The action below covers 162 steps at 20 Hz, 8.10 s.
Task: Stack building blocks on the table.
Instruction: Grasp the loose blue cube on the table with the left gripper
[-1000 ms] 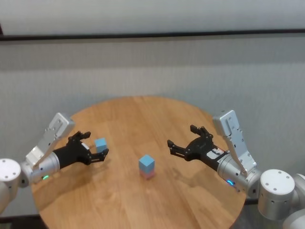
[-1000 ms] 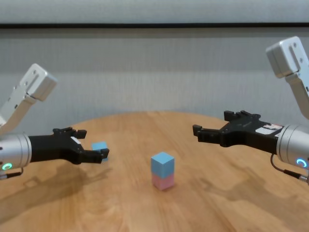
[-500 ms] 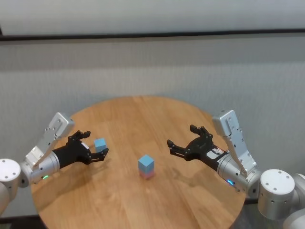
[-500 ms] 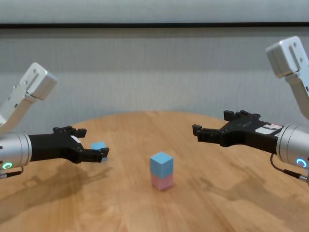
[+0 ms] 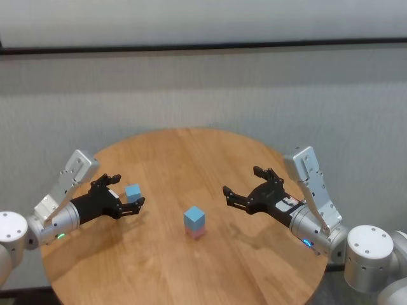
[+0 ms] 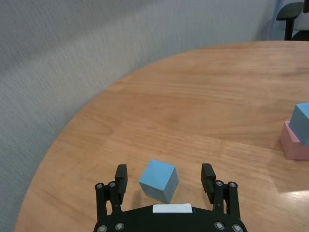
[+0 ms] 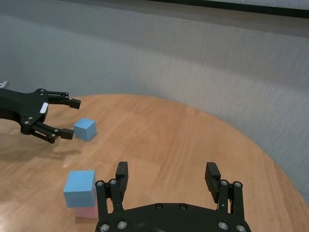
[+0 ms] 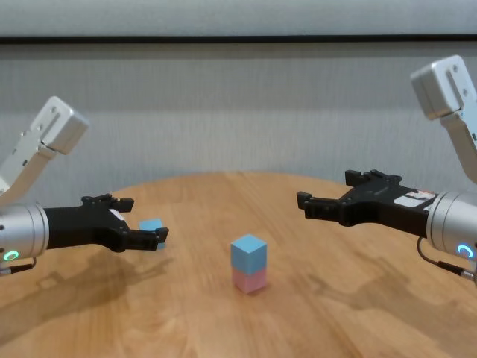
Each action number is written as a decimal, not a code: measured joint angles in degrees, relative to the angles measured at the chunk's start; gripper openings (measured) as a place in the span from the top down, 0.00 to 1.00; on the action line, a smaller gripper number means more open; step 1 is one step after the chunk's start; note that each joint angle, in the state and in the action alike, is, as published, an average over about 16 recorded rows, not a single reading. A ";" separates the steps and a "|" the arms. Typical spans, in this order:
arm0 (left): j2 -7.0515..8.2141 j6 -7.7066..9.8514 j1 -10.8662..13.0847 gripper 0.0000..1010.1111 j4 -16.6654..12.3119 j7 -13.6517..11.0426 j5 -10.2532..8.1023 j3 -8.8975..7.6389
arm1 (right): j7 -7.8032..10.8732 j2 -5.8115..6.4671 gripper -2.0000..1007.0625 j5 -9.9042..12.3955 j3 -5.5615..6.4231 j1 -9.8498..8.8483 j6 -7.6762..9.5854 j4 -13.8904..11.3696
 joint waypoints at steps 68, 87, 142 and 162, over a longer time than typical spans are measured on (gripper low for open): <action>1.99 19.85 10.84 0.01 -21.66 8.42 -1.65 -2.14 | 0.01 -0.04 0.00 0.07 0.00 0.00 -0.03 -0.01; -0.81 14.48 5.37 0.01 -9.67 7.39 -0.37 -4.82 | 0.01 -0.04 0.00 0.07 0.00 0.00 -0.03 -0.01; -3.99 11.53 -0.41 0.39 1.45 8.57 1.31 -5.18 | 0.01 -0.04 0.00 0.07 0.00 0.00 -0.03 0.00; -3.91 11.75 -0.17 0.45 0.96 8.57 1.38 -5.26 | 0.01 -0.04 0.00 0.07 0.00 0.00 -0.03 0.00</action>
